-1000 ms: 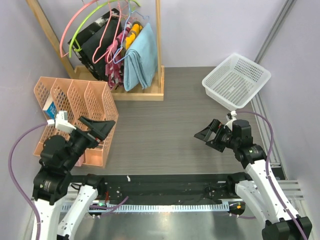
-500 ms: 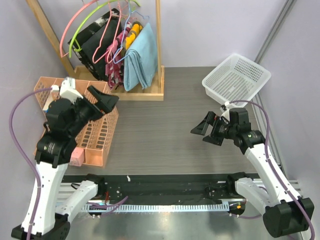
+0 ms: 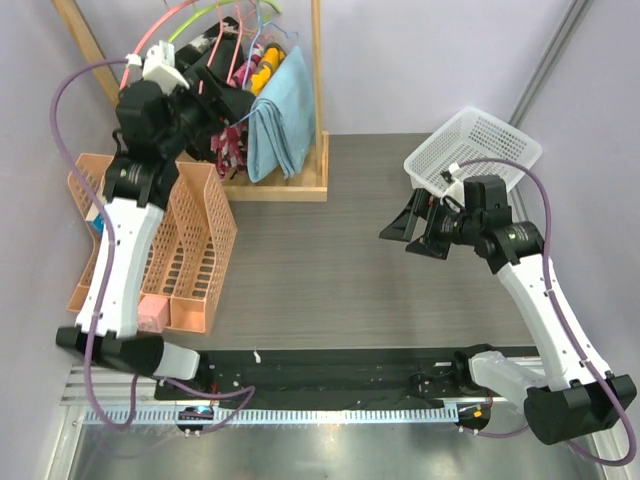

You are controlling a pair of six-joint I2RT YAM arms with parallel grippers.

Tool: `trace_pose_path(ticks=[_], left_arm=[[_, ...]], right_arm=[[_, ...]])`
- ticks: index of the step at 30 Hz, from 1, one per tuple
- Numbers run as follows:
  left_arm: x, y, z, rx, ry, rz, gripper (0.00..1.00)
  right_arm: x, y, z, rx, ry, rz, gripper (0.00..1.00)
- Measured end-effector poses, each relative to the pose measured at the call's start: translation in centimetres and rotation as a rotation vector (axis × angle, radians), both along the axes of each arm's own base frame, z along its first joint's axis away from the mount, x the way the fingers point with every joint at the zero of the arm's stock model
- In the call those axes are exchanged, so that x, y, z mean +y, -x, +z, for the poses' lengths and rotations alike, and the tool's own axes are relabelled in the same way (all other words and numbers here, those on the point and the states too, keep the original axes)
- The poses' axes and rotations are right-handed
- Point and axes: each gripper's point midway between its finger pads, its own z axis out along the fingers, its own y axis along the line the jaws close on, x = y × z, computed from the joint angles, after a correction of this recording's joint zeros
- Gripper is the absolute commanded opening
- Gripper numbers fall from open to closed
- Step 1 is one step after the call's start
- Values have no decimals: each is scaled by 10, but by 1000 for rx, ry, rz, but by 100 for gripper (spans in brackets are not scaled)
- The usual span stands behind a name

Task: Remove the trousers from the hanger

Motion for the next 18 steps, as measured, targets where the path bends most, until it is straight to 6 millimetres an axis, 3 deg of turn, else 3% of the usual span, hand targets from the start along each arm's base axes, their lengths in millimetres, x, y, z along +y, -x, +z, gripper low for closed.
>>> trace_pose_path(ticks=[3, 6, 10, 13, 18], left_arm=[[8, -44, 15, -10, 94, 2, 59], [20, -90, 27, -23, 204, -2, 57], [21, -137, 24, -25, 280, -33, 57], [11, -153, 15, -16, 308, -65, 57], [5, -152, 23, -58, 299, -74, 56]], right_arm=[[-2, -9, 13, -24, 31, -3, 100], [-6, -18, 13, -14, 74, -13, 100], [-13, -23, 2, 27, 131, -23, 100], [-17, -25, 0, 45, 169, -29, 100], [-24, -29, 8, 18, 208, -45, 100]])
